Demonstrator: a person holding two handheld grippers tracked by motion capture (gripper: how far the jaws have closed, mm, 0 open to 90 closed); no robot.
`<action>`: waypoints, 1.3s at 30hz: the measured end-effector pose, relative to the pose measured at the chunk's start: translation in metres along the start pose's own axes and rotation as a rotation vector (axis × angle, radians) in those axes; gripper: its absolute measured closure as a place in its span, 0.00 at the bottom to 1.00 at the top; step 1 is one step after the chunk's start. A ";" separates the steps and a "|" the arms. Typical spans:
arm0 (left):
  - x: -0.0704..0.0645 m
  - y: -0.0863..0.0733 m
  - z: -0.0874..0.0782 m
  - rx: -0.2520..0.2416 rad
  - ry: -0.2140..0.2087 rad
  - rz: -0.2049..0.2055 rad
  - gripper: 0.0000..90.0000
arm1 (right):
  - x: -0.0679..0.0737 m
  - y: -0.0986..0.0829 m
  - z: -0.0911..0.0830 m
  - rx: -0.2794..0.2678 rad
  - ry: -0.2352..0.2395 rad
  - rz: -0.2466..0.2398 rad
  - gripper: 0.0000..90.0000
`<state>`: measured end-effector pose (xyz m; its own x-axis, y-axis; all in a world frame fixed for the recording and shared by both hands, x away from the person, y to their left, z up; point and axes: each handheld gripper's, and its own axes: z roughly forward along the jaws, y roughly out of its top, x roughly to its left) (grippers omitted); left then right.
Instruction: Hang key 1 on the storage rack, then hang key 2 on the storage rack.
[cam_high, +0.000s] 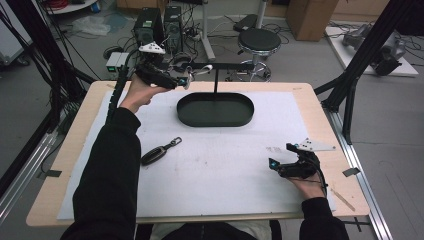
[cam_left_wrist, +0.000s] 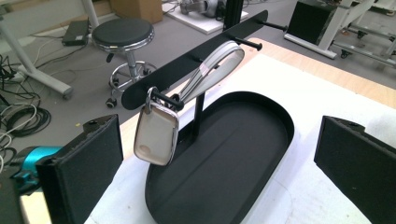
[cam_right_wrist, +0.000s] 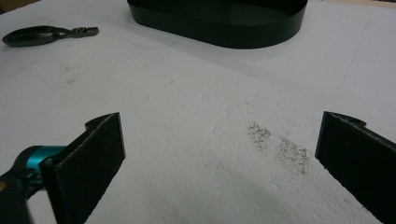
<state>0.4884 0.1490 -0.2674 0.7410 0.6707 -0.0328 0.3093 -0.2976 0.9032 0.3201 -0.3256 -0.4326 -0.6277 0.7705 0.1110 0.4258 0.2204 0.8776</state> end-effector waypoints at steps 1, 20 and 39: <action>0.000 -0.002 -0.002 -0.006 -0.001 -0.004 0.02 | 0.000 0.000 0.000 0.000 0.000 0.001 0.01; -0.004 -0.045 -0.021 0.044 -0.010 -0.018 0.02 | 0.000 0.000 0.001 0.005 -0.003 0.002 0.01; -0.020 -0.085 -0.020 0.144 -0.047 0.004 0.02 | 0.001 0.000 0.002 0.009 -0.001 0.004 0.01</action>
<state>0.4358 0.1743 -0.3348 0.7682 0.6381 -0.0522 0.3859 -0.3965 0.8330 0.3210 -0.3241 -0.4330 -0.6254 0.7720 0.1137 0.4336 0.2226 0.8732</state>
